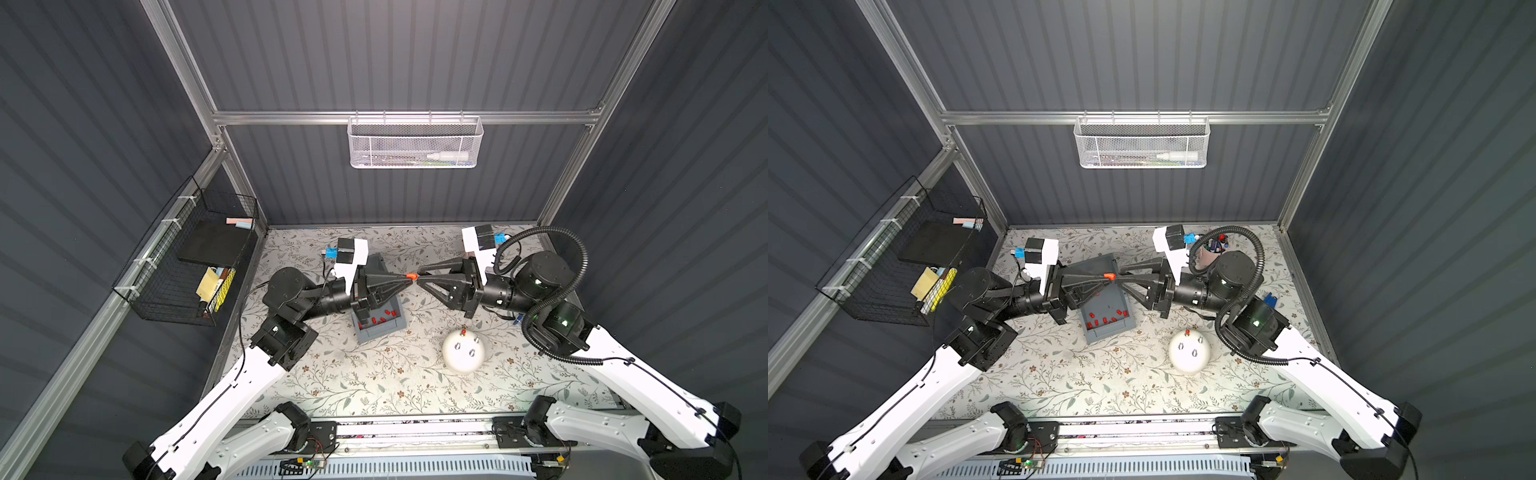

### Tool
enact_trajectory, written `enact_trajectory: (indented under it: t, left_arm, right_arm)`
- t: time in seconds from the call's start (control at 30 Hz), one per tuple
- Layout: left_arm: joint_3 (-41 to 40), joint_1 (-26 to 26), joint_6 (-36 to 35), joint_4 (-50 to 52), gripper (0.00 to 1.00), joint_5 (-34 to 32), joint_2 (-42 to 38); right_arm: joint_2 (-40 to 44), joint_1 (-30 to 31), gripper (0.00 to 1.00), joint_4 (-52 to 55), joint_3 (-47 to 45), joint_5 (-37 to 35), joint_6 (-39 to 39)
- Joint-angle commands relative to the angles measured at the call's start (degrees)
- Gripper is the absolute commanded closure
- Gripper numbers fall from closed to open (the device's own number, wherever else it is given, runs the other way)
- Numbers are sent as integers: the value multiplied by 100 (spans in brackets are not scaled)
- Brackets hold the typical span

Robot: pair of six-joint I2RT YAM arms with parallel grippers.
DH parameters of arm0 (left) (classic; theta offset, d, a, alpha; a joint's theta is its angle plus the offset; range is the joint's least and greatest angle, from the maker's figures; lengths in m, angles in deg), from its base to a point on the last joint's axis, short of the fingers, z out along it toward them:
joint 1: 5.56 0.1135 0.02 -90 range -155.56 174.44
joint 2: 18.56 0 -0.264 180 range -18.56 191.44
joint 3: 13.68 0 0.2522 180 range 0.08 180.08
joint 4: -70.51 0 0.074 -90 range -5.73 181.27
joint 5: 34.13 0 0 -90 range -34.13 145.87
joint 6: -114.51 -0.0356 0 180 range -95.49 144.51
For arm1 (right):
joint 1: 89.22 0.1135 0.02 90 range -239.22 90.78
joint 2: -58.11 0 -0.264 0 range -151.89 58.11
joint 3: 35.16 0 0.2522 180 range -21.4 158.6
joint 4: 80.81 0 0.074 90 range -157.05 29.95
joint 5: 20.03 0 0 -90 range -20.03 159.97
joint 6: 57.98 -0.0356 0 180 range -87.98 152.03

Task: Cover the protruding screws with screw protection sleeves
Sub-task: Pick up the screw protection sleeve from the storage box.

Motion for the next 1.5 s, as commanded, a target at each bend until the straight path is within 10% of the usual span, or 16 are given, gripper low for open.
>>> enact_trajectory:
  t: [0.0, 0.47, 0.6, 0.83, 1.47]
  left_arm:
    - [96, -33, 85, -4, 100, 230, -48]
    - [40, -33, 38, 77, 100, 220, -100]
    - [7, -33, 24, 26, 100, 196, -113]
    - [-3, -33, 33, -4, 100, 183, -94]
    - [11, -33, 168, -118, 100, 184, 23]
  right_arm:
    - [-37, 48, 71, -51, 181, 221, -41]
    - [-90, 86, 90, 163, 281, 343, 73]
    - [29, 88, 69, 158, 148, 131, 54]
    - [95, 90, 86, 164, 98, 66, 108]
    - [18, 86, 75, 243, 107, 57, 64]
